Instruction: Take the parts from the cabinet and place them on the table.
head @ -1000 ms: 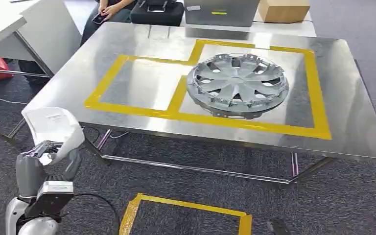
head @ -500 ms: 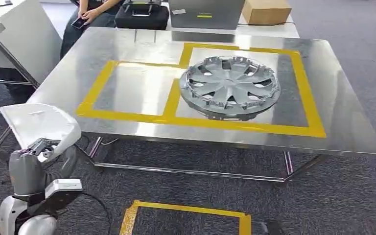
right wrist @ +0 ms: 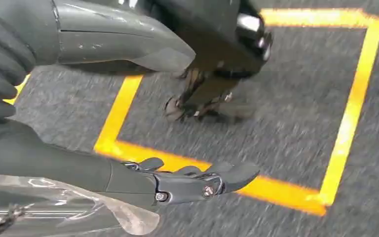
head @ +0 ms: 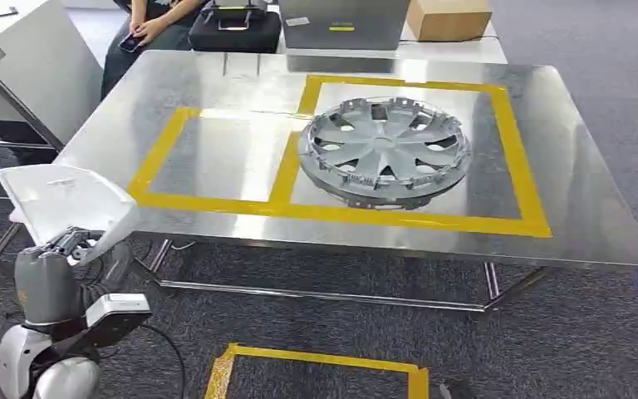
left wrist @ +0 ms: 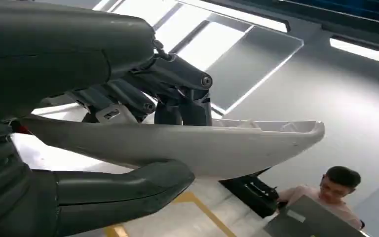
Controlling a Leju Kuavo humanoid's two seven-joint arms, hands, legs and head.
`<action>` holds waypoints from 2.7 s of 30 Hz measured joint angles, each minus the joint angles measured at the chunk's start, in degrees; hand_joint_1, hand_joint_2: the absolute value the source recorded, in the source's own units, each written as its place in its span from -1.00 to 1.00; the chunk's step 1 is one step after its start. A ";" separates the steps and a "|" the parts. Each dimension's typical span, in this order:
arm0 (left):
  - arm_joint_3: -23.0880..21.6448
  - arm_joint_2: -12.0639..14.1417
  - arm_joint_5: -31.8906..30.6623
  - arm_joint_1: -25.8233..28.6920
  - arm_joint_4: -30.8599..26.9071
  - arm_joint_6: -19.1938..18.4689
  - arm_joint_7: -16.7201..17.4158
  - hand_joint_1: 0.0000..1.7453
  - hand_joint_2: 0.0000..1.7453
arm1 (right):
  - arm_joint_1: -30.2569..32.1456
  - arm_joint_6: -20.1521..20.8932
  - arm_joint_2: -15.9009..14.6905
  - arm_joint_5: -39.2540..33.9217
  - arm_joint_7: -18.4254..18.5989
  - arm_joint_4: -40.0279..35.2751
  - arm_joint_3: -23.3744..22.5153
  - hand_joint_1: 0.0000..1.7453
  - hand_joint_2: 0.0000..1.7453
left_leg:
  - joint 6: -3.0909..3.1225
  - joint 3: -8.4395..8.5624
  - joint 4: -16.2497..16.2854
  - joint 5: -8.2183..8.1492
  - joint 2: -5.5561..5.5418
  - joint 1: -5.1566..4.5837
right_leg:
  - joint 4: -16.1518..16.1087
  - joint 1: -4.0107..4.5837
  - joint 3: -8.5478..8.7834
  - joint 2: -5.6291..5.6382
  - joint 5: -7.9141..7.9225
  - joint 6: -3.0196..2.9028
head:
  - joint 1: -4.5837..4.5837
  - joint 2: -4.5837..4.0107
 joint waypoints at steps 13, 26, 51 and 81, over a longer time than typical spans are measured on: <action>0.98 1.14 -1.18 -1.56 1.03 -0.87 1.16 1.00 1.00 | -0.23 0.02 0.26 0.39 -0.15 0.17 0.37 -1.00 1.00 | 1.01 -3.36 -0.27 2.89 -0.25 0.06 | -1.01 0.15 6.08 0.56 -3.93 1.43 | -0.31 0.00; 0.85 1.79 -3.26 -4.68 4.29 -5.86 2.77 1.00 1.00 | -0.09 0.00 0.24 1.11 0.11 0.31 1.36 -1.00 1.00 | 1.39 4.88 -1.02 -2.84 -0.61 0.29 | 2.37 0.46 -6.45 -0.34 2.27 1.22 | 0.72 0.00; -1.27 4.15 -10.23 -8.99 9.03 -11.65 5.44 1.00 1.00 | -0.88 0.61 0.28 3.21 1.25 0.46 3.06 -1.00 1.00 | 0.37 -1.00 -0.84 1.85 -0.61 -0.15 | 0.58 0.32 -1.88 0.64 1.57 0.42 | 0.98 0.00; -10.38 3.74 -23.28 -35.87 50.88 -20.48 7.71 1.00 1.00 | -4.83 5.38 -2.01 6.19 5.46 0.44 9.62 -1.00 1.00 | 0.63 -1.07 -0.82 1.89 -0.58 -0.12 | 0.49 0.30 -1.97 0.75 1.72 0.73 | 0.92 0.00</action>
